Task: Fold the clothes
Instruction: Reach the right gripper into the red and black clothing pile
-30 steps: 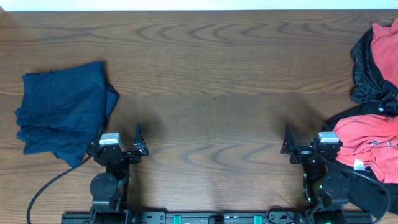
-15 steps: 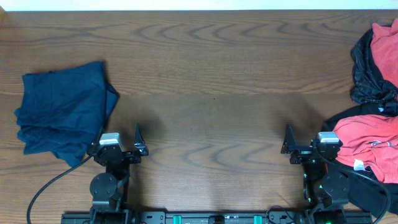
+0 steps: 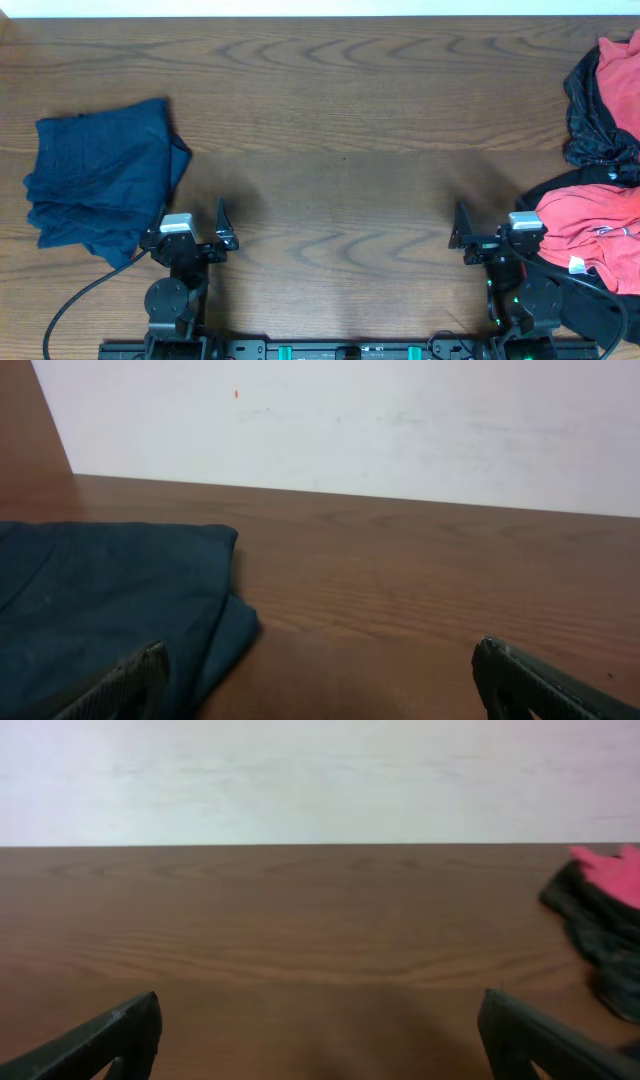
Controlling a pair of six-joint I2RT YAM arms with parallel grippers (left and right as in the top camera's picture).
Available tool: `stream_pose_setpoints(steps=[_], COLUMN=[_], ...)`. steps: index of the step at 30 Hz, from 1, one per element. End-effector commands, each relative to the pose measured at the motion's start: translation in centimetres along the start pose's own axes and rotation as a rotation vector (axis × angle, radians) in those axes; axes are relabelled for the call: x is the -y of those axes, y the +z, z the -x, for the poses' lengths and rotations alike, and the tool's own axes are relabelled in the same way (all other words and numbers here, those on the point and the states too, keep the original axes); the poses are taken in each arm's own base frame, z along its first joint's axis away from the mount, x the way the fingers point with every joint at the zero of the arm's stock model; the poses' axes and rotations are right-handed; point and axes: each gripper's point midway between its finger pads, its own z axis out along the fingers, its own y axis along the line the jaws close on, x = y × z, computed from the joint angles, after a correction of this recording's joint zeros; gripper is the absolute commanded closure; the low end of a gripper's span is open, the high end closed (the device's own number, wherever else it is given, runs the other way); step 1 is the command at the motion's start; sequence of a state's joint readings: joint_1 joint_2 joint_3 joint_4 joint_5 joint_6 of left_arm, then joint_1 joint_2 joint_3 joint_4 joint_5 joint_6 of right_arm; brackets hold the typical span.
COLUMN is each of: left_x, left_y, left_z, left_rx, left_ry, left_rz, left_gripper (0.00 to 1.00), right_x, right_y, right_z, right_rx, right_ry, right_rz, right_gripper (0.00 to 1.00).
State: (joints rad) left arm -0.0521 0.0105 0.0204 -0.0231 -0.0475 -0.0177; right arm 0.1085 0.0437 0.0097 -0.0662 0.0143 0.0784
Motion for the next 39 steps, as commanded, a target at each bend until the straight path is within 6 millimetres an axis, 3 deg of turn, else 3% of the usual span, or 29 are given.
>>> stream_pose_setpoints(steps=[1,5,11,18,22,26,28,29,31,33,35,39], left_x=[-0.3,-0.2,1.8,2.0,2.8,4.1,4.8,5.0,5.3,5.5,5.5,5.5], left_y=[0.1,0.1,-0.7,-1.5,-1.5,-1.0,-0.6,-0.5,-0.3,-0.3,-0.3,-0.3], left_z=[-1.9,-1.8,-2.1,0.9,1.6,1.5,1.3,1.1,0.6,0.3,0.1,0.1], left_rx=[-0.060,-0.060,-0.169,-0.328,-0.479,-0.609,-0.649,-0.662,-0.687,-0.706,-0.714,-0.714], left_ry=[0.023,-0.022,-0.052,-0.152,-0.156,-0.172,-0.184,-0.189,-0.195,-0.201,-0.201,-0.201], left_rz=[0.013,0.005,-0.102,-0.067,-0.086,-0.132,-0.163,-0.175,-0.185,-0.197,-0.195,-0.194], left_gripper=[0.02,0.02,0.02,0.02,0.02,0.02,0.02,0.02,0.02,0.02,0.02,0.02], right_x=[-0.6,-0.3,1.4,4.0,5.4,5.3,6.4,7.3,10.2,13.1,14.6,16.8], right_y=[0.0,-0.1,-0.9,-0.9,0.1,2.3,2.6,2.5,1.8,0.9,0.7,-0.3], right_z=[-0.4,-0.2,0.6,1.8,1.8,1.7,0.9,0.4,-0.8,-2.3,-3.7,-7.1], right_rx=[-0.018,-0.040,-0.147,-0.363,-0.533,-0.638,-0.684,-0.699,-0.727,-0.760,-0.806,-0.922], right_ry=[0.088,0.109,0.102,0.087,0.141,0.189,0.182,0.187,0.229,0.261,0.274,0.316], right_rz=[0.037,0.017,-0.102,-0.274,-0.341,-0.301,-0.354,-0.406,-0.580,-0.739,-0.797,-0.877], right_gripper=[0.01,0.01,0.01,0.01,0.01,0.01,0.01,0.05,0.16,0.14,0.13,0.28])
